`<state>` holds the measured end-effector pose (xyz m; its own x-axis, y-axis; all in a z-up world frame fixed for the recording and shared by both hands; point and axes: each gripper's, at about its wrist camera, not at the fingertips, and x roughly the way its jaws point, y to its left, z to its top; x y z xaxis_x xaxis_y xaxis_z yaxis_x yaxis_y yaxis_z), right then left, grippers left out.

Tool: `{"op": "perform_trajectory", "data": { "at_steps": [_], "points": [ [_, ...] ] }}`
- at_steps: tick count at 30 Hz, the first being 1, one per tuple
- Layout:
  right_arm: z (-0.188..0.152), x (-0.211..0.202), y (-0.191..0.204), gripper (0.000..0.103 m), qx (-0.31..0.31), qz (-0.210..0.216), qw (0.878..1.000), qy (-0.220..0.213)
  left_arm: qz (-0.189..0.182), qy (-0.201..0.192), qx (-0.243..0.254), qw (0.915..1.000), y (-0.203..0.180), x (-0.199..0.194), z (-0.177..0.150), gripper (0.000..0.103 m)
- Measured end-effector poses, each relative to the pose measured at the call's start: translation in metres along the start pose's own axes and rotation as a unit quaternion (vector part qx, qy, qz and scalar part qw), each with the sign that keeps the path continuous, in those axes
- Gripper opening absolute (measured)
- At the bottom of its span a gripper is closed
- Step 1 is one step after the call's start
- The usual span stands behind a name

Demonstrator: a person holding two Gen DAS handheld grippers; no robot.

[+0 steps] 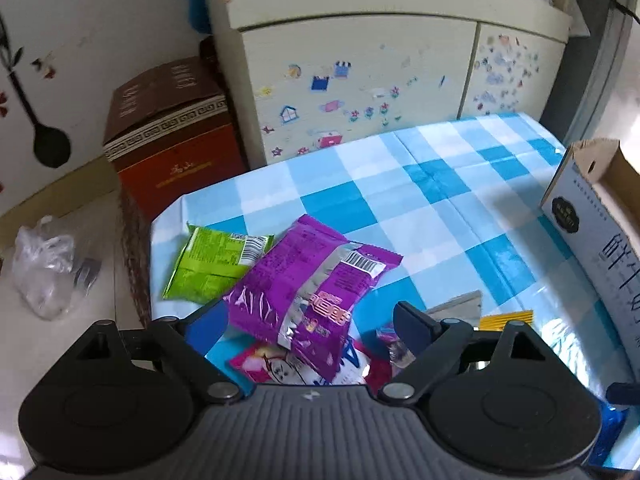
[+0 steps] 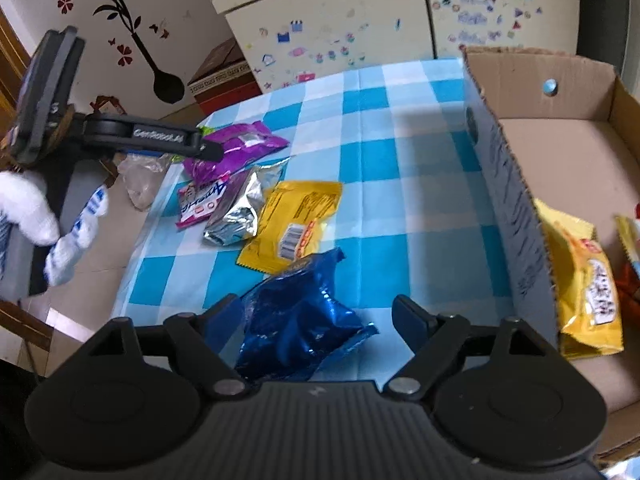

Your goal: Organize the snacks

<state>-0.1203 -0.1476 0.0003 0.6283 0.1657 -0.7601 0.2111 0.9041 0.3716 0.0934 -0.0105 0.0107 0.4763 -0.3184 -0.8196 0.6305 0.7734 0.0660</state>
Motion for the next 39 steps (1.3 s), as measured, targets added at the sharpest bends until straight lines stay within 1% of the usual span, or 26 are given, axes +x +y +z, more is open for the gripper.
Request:
{"op": "perform_trajectory", "data": {
  "at_steps": [2, 7, 9, 10, 13, 17, 20, 21, 22, 23, 24, 25, 27, 29, 31, 33, 36, 37, 38, 39],
  "points": [
    [0.000, 0.002, 0.002, 0.086, -0.008, -0.001, 1.000, 0.002, -0.007, 0.001, 0.013, 0.9999, 0.002, 0.007, 0.001, 0.093],
    [0.001, 0.007, 0.009, 0.087, -0.024, 0.003, 1.000, 0.005, -0.024, 0.003, 0.046, 0.9987, 0.001, 0.020, 0.005, 0.093],
    [0.001, 0.008, 0.014, 0.088, -0.042, -0.001, 0.999, 0.004, -0.023, 0.005, 0.061, 0.9978, -0.003, 0.026, 0.007, 0.093],
    [0.000, 0.009, 0.016, 0.088, -0.051, -0.005, 0.999, 0.003, -0.020, 0.006, 0.067, 0.9975, -0.004, 0.029, 0.007, 0.095],
    [-0.001, 0.014, 0.021, 0.091, -0.073, -0.009, 0.997, 0.010, -0.023, 0.009, 0.075, 0.9969, -0.004, 0.039, 0.008, 0.100],
    [-0.003, 0.020, 0.026, 0.091, -0.093, -0.019, 0.995, 0.018, -0.015, 0.012, 0.082, 0.9964, -0.004, 0.049, 0.009, 0.102],
    [-0.002, 0.023, 0.028, 0.091, -0.094, -0.021, 0.995, 0.019, -0.024, 0.010, 0.079, 0.9966, -0.004, 0.050, 0.010, 0.101],
    [-0.001, 0.023, 0.028, 0.091, -0.094, -0.024, 0.995, 0.018, -0.022, 0.010, 0.080, 0.9965, -0.005, 0.050, 0.010, 0.098],
    [-0.001, 0.023, 0.028, 0.091, -0.095, -0.027, 0.995, 0.016, -0.018, 0.013, 0.079, 0.9966, -0.006, 0.051, 0.011, 0.092],
    [-0.001, 0.023, 0.028, 0.090, -0.096, -0.029, 0.995, 0.015, -0.017, 0.015, 0.074, 0.9970, -0.005, 0.051, 0.012, 0.089],
    [-0.002, 0.024, 0.028, 0.090, -0.097, -0.030, 0.995, 0.017, -0.018, 0.016, 0.065, 0.9976, -0.003, 0.051, 0.014, 0.083],
    [-0.002, 0.024, 0.028, 0.087, -0.098, -0.031, 0.995, 0.018, -0.021, 0.013, 0.054, 0.9982, -0.001, 0.050, 0.015, 0.078],
    [-0.003, 0.025, 0.027, 0.078, -0.095, -0.032, 0.995, 0.020, -0.026, 0.012, 0.034, 0.9990, 0.003, 0.048, 0.018, 0.074],
    [-0.002, 0.024, 0.024, 0.075, -0.085, -0.027, 0.996, 0.018, -0.027, 0.007, 0.018, 0.9995, 0.005, 0.046, 0.019, 0.071],
    [-0.001, 0.023, 0.022, 0.072, -0.074, -0.020, 0.997, 0.016, -0.028, 0.002, 0.007, 0.9996, 0.005, 0.043, 0.020, 0.065],
    [0.000, 0.021, 0.022, 0.070, -0.070, -0.018, 0.997, 0.012, -0.029, -0.005, -0.003, 0.9996, 0.005, 0.039, 0.022, 0.063],
    [0.002, 0.018, 0.022, 0.070, -0.066, -0.015, 0.998, 0.005, -0.040, -0.007, -0.032, 0.9987, 0.011, 0.035, 0.024, 0.061],
    [0.003, 0.017, 0.022, 0.070, -0.064, -0.014, 0.998, 0.004, -0.046, -0.003, -0.038, 0.9982, 0.012, 0.035, 0.023, 0.061],
    [0.003, 0.016, 0.021, 0.070, -0.063, -0.014, 0.998, 0.003, -0.060, 0.004, -0.040, 0.9974, 0.013, 0.035, 0.022, 0.061],
    [0.003, 0.016, 0.021, 0.070, -0.062, -0.013, 0.998, 0.004, -0.072, 0.008, -0.034, 0.9968, 0.012, 0.034, 0.020, 0.062]
  ]
}}
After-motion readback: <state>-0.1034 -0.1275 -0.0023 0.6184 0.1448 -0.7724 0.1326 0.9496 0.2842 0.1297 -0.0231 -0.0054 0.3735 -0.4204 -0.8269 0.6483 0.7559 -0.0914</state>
